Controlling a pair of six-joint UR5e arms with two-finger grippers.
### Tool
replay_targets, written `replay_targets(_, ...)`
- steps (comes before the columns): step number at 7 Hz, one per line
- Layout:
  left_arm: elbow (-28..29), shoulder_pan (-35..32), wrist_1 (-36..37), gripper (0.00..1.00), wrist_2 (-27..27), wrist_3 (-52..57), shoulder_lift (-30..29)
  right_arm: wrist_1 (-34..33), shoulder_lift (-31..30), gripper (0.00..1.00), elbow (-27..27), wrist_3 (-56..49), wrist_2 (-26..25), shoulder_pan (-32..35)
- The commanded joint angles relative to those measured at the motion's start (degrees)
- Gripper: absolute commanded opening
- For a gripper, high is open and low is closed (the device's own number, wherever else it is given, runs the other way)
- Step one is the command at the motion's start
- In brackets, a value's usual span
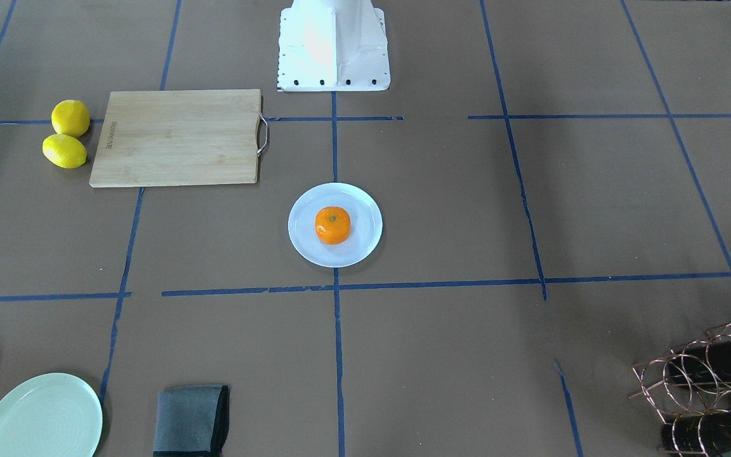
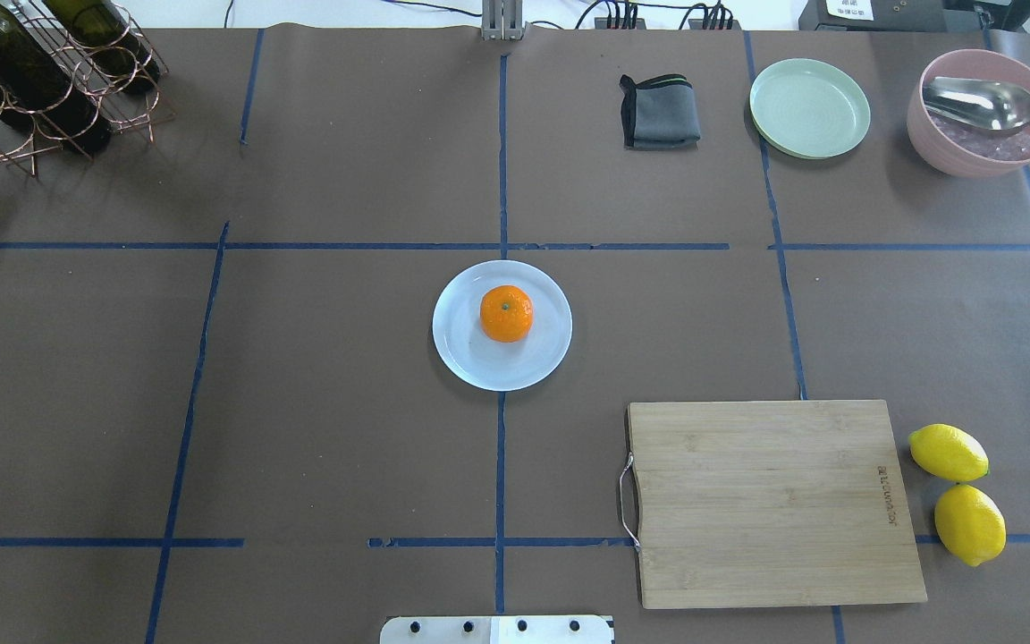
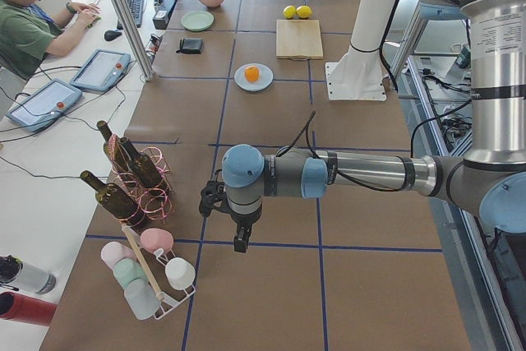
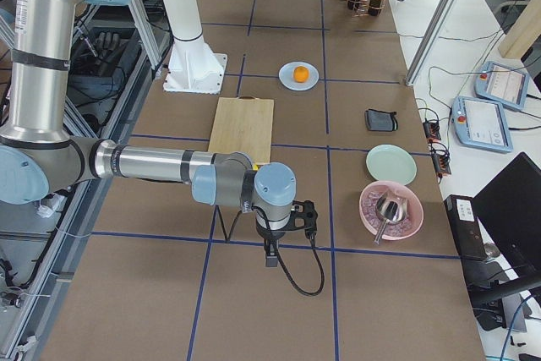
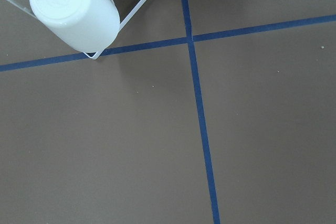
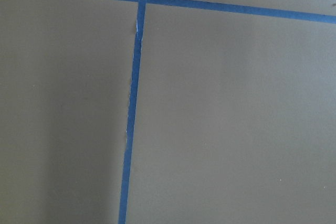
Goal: Pick orange to plate
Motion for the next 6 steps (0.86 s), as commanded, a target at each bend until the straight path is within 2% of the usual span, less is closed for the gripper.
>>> replay_targets(1,0.2,0.0,0.0,1.00,-0.1,-0.1,0.0,0.1,-0.1,1.00,0.0,0.0,0.0,0.0)
replay_targets(6,-0.2,0.0,0.0,1.00,-0.1,-0.1,0.0,0.6,0.0,1.00,-0.1,0.0,0.0,0.0)
